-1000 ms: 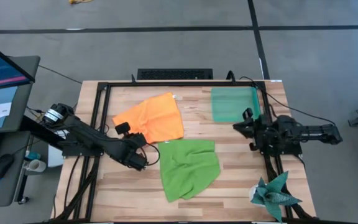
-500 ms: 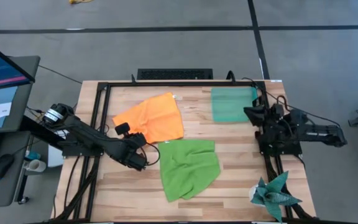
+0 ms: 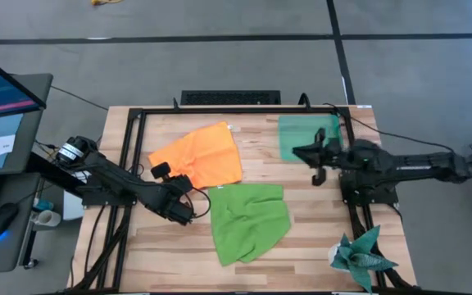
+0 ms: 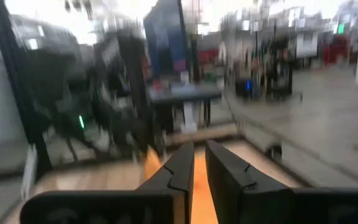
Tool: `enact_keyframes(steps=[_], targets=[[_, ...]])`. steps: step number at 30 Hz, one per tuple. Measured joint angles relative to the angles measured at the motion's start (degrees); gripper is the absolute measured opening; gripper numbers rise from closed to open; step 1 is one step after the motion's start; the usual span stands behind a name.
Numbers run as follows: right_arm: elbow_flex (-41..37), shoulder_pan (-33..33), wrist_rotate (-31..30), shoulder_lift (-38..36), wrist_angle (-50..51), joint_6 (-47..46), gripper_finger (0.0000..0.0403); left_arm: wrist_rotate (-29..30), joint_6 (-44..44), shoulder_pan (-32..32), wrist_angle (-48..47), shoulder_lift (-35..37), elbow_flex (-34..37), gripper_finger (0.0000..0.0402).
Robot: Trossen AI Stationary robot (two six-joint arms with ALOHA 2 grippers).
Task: Roll microfiber towels into tight, uniform cylinder then place into a basket
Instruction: Fold the orange towel
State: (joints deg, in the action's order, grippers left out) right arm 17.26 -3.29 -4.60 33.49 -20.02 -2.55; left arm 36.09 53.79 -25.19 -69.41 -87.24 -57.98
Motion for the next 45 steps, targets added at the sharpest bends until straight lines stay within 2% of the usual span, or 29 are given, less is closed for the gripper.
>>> enact_keyframes(steps=[7,16,24,29,35,45], targets=[[0.02,1.04,0.09,10.93,-2.35,0.04,0.0066,-1.3,2.24,0.0,0.08,0.02,0.0,0.0002],[0.04,1.45,0.94,20.57,-8.99,1.07,0.0066,-1.3,3.12,0.0,0.13,0.02,0.0,0.0002],[0.14,5.35,1.73,29.43,-20.5,3.06,0.0091,-0.03,2.53,0.0,2.61,0.02,0.0,0.0002],[3.94,5.88,1.73,34.84,-21.67,4.72,0.0134,0.27,0.79,0.0,3.41,0.02,0.0,0.0002],[10.79,5.39,1.7,44.06,-21.59,14.01,0.0172,0.31,0.73,0.0,3.41,0.02,0.0,0.0002],[17.37,3.49,1.6,57.32,-20.67,15.04,0.0174,-1.42,1.0,-0.02,3.41,0.02,0.0,0.0002]])
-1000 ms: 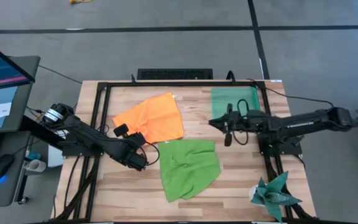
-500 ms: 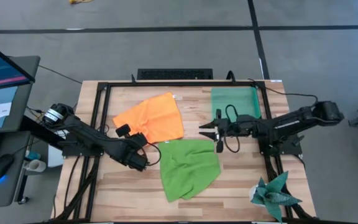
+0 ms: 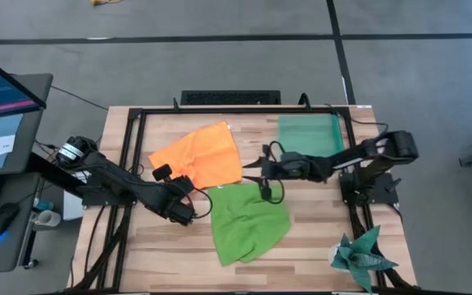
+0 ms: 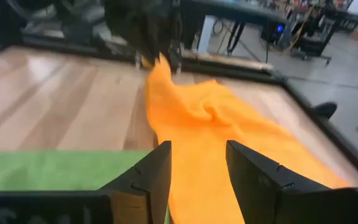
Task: Roll microfiber towels into tight, uniform cylinder then place into a basket
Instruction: Fold the orange towel
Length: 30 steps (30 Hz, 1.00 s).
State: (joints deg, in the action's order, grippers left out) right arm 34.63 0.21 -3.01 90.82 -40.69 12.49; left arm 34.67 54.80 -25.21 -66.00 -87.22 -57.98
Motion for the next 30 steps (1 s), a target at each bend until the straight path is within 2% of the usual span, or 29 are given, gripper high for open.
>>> enact_keyframes(steps=[18,22,25,30], targets=[[7.07,0.65,-0.14,18.45,0.3,0.17,0.0164,-0.38,-1.71,0.02,-0.04,0.0,0.0,0.0002],[7.92,0.05,-0.31,20.13,2.09,0.13,0.0164,-0.36,-1.84,0.0,-0.08,0.0,0.0,0.0002],[8.98,-0.22,-0.6,20.27,7.44,0.11,0.0164,-0.34,-1.85,0.01,-0.06,0.0,0.0,0.0002],[10.85,-0.57,-3.98,20.27,11.23,0.11,0.0164,-0.34,-1.61,0.02,-0.06,0.0,0.0,0.0002]])
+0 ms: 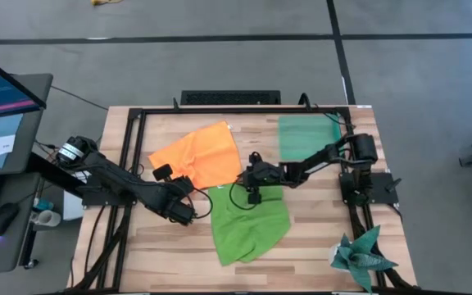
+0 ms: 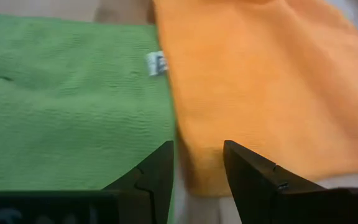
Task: Roll microfiber towels into tight, uniform cylinder then place into a basket
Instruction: Fold the orange towel
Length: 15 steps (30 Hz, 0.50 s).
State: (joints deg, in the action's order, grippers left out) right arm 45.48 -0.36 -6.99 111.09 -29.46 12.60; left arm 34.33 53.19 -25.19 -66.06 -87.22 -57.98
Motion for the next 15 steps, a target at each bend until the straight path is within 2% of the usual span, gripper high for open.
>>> enact_keyframes(steps=[15], targets=[[2.13,-0.34,-0.87,-0.04,7.54,2.52,0.0164,-0.68,1.15,0.0,0.02,0.0,0.0,0.0002]])
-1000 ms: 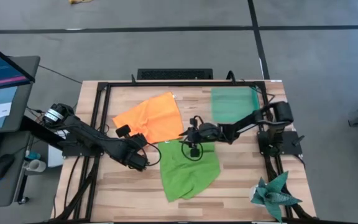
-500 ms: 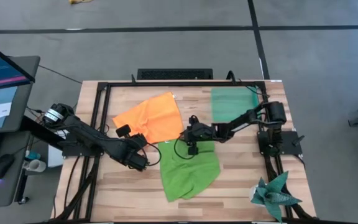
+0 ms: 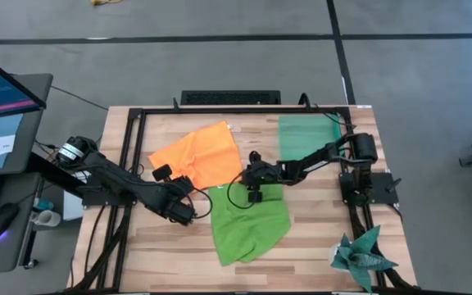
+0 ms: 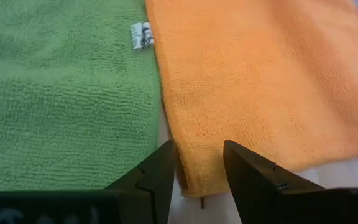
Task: Roll microfiber towels into tight, uniform cylinder then place into a basket
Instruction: Fold the orange towel
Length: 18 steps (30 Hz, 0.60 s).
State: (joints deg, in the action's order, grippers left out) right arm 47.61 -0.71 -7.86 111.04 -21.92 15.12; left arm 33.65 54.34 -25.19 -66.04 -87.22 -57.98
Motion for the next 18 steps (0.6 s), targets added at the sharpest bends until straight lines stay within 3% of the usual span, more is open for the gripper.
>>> enact_keyframes(steps=[12,18], targets=[[3.02,-1.25,-3.14,-0.04,6.32,0.34,0.0156,0.0,-0.04,0.0,0.0,0.0,0.0,0.0002],[3.02,-1.69,-2.78,-0.04,6.51,-1.95,0.0121,1.11,-0.06,0.0,0.02,0.0,0.0,0.0002]])
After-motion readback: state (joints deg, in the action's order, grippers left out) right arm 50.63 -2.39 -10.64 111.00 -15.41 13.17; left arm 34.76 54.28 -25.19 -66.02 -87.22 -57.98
